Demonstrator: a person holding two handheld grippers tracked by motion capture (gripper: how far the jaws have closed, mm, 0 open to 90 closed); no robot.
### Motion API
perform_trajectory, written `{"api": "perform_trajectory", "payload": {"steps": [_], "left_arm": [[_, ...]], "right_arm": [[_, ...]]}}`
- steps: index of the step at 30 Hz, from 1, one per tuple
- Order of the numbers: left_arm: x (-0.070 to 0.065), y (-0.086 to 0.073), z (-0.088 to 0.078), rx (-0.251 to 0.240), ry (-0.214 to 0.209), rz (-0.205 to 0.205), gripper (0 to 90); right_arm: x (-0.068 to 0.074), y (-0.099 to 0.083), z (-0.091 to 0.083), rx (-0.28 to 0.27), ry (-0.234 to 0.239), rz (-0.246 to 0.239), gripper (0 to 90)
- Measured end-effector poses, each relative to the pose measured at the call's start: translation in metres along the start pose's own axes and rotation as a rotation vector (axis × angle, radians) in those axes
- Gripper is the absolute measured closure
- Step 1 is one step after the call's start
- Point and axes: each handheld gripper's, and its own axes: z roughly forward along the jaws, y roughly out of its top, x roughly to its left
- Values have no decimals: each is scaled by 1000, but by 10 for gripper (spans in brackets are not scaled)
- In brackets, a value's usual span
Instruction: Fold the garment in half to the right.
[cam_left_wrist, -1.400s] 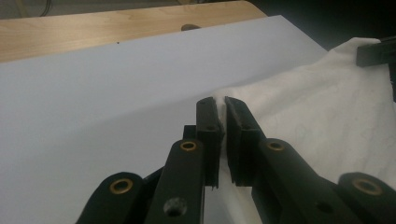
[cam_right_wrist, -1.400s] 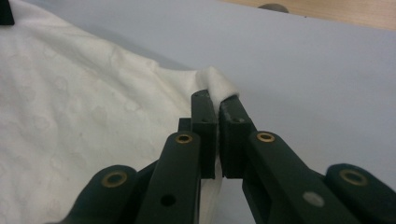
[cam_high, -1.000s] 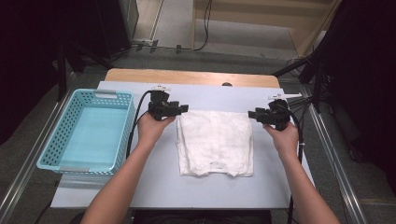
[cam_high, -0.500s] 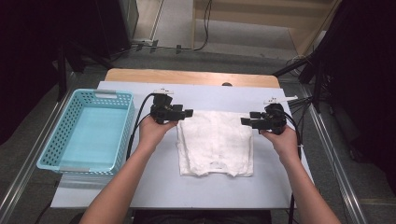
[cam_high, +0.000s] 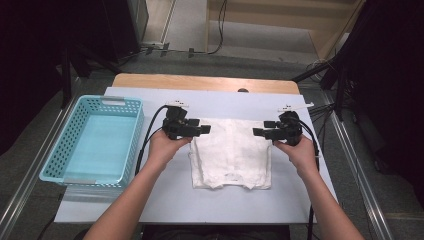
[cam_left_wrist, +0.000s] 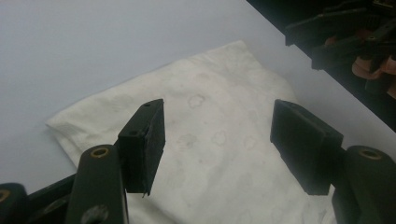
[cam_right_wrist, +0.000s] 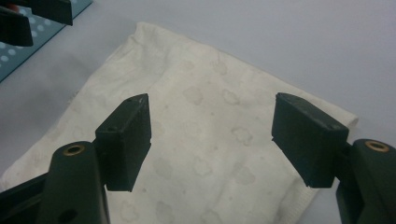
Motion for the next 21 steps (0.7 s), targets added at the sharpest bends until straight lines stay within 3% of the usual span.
{"api": "perform_trajectory", "payload": {"steps": [21], "left_arm": [[-24,-26,-16,25,-23,30,356]], "right_arm": [[18,14,23,50,74,-55,275]]}}
